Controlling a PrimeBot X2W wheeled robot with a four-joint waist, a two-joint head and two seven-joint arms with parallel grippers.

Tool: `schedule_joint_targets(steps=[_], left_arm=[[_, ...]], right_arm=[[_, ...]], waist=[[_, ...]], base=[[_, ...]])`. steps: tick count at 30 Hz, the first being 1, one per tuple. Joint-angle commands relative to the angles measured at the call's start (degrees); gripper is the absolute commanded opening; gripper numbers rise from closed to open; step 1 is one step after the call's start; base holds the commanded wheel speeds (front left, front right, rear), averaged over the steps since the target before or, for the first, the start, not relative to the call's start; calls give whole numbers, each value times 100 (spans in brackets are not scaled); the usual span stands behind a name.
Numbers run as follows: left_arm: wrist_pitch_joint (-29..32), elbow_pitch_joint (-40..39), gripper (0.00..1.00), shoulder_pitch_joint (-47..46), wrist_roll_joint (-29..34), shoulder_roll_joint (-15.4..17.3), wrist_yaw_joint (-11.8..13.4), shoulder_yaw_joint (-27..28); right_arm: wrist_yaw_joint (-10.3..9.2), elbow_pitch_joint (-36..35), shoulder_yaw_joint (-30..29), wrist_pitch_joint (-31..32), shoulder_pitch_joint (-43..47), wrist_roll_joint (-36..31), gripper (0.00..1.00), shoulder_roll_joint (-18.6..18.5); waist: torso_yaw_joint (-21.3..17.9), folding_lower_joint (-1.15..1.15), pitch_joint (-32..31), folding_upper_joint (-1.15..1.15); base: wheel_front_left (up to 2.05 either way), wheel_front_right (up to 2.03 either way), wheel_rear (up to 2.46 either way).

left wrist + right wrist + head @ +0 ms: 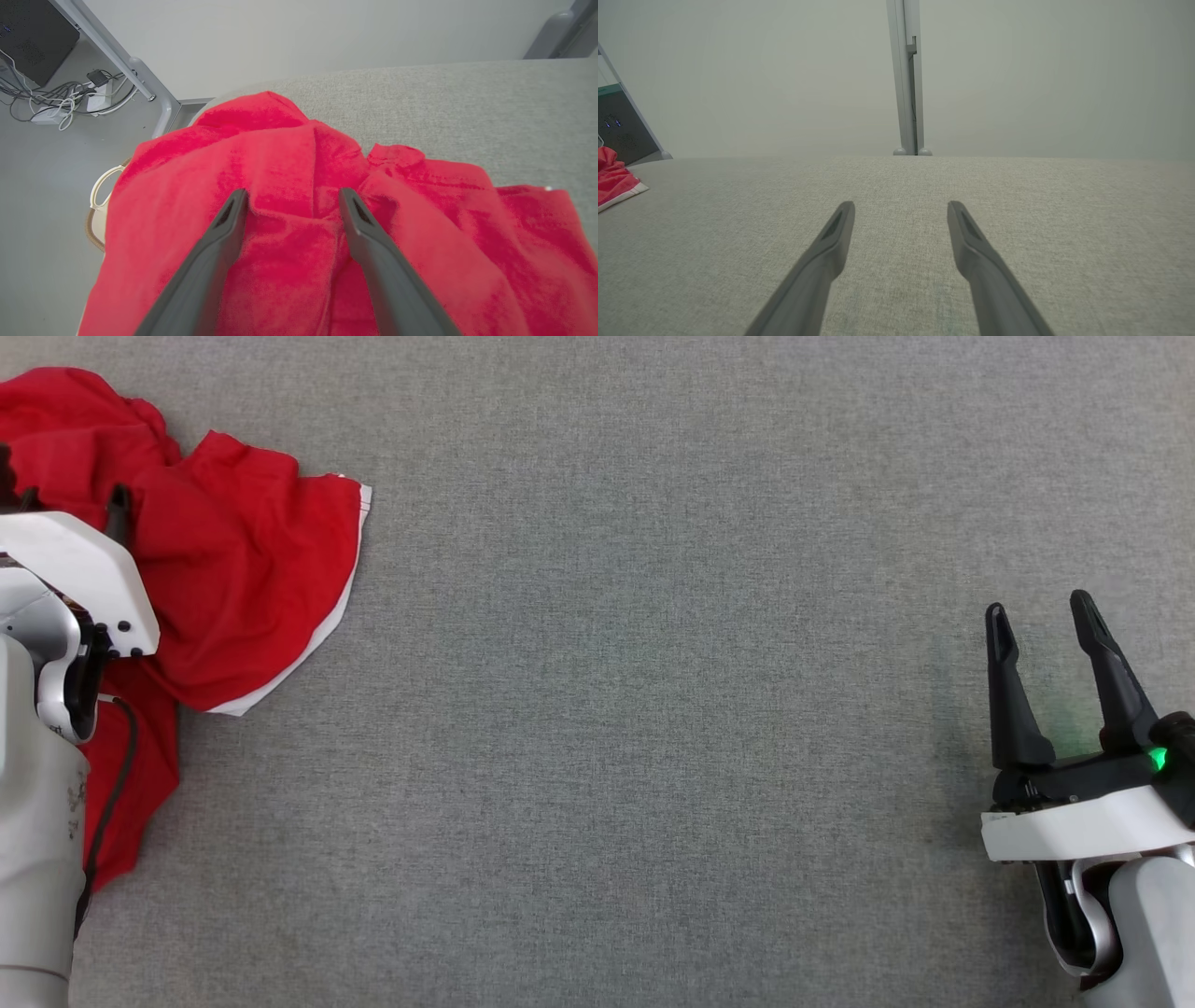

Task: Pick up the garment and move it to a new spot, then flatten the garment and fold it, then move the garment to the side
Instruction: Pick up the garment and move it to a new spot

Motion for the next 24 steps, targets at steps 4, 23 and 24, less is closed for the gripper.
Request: schedule_joint_targets(steps=[4,23,24], left_arm=[[-160,190,0,-173,3,93,-25,-27],[-1584,-1038,0,155,-509,-122,-103,245],[-1542,-1231,0,197,-527,-153,-152,197]], right_arm=[[0,47,42,-6,-54,44,100,-6],[0,340,-85,-6,247,-13,100,514],[0,360,-98,-6,271,-16,100,556]], waist=[[-30,0,7,0],[118,0,-1285,0],[115,0,-1377,0]], base=[[0,0,0],[0,0,0],[0,0,0]])
